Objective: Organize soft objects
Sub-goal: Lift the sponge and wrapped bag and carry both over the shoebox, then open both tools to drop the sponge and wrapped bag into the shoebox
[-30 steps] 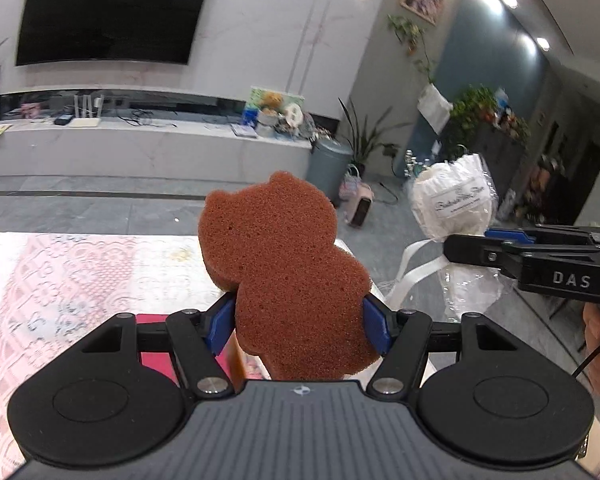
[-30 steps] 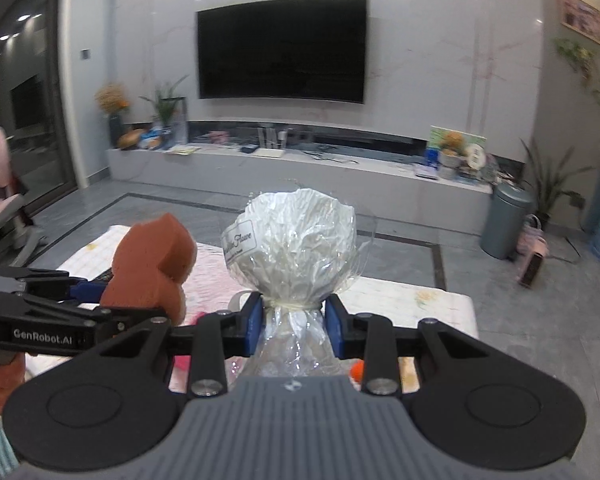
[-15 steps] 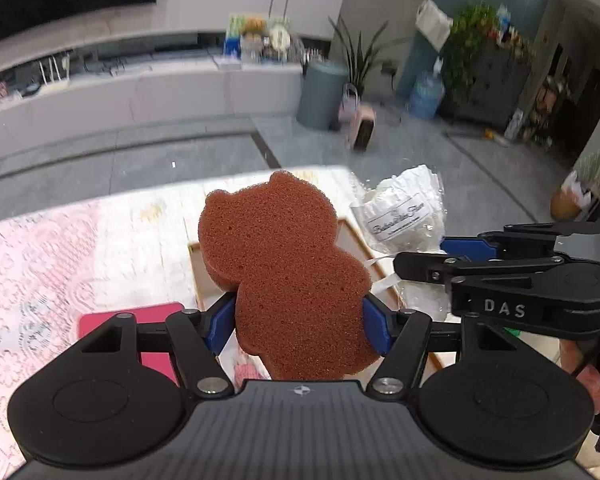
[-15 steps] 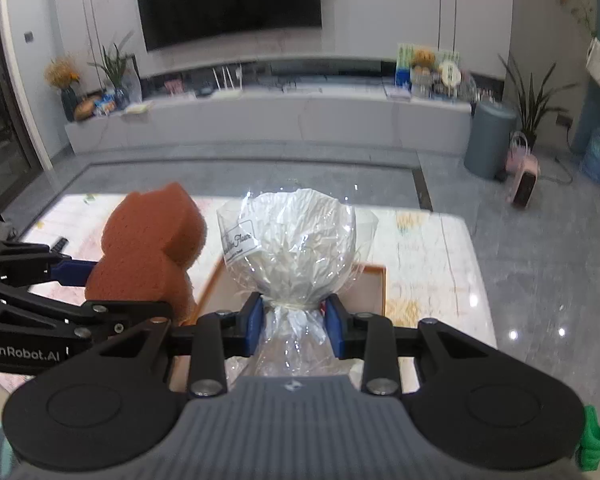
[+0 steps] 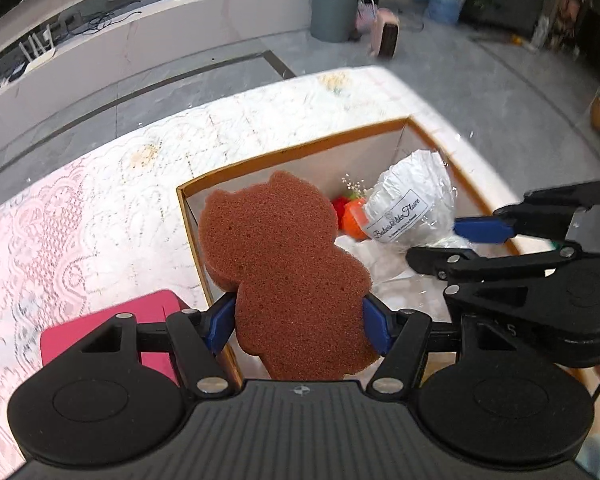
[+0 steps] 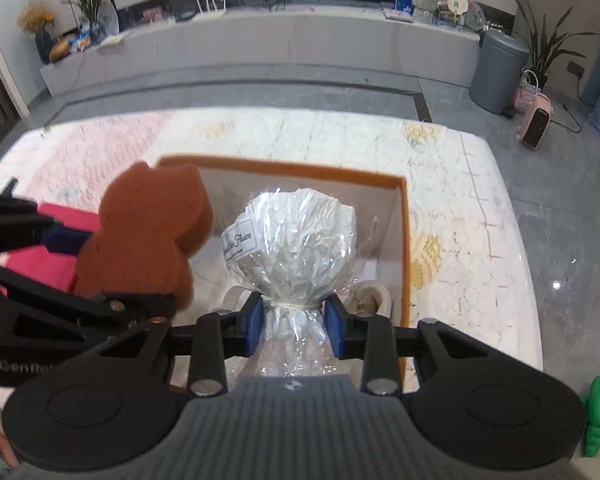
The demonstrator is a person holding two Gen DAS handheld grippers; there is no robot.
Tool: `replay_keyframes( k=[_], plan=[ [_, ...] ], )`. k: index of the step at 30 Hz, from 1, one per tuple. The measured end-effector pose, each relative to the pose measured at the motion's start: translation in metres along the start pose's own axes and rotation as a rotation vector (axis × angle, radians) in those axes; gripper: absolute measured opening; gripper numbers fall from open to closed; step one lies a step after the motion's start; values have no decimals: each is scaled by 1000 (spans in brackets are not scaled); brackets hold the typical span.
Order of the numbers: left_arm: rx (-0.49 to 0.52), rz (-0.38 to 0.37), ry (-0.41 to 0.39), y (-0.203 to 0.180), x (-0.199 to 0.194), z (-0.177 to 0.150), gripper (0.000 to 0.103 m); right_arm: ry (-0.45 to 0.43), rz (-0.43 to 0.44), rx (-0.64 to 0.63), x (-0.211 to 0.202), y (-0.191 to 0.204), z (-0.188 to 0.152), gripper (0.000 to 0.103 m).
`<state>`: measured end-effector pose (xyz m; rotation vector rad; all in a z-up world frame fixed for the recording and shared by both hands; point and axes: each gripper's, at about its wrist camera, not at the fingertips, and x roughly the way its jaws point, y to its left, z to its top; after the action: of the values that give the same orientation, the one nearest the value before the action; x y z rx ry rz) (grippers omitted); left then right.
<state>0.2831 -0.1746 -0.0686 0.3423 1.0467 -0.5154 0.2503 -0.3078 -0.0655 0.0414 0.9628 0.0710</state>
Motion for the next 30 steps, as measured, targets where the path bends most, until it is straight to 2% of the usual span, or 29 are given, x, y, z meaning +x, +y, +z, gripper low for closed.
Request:
replay_keyframes(
  k=[11, 16, 23, 26, 27, 30],
  plan=[
    [169, 96, 56, -22, 31, 4, 76, 59, -60, -75, 39, 6, -7, 33],
    [196, 113, 77, -27, 39, 2, 77, 62, -99, -146, 45, 10, -9, 33],
    [211, 130, 63, -28, 39, 0, 84, 57, -89, -158, 44, 6, -9, 34],
    [233, 163, 49, -32, 32, 0, 86, 55, -98, -179, 41, 9, -10, 42],
    [233, 165, 42, -32, 29, 0, 86, 49, -108, -192, 39, 11, -9, 47],
    [230, 154, 28, -30, 18, 0, 87, 36, -118, -226, 30, 13, -9, 51]
  ],
)
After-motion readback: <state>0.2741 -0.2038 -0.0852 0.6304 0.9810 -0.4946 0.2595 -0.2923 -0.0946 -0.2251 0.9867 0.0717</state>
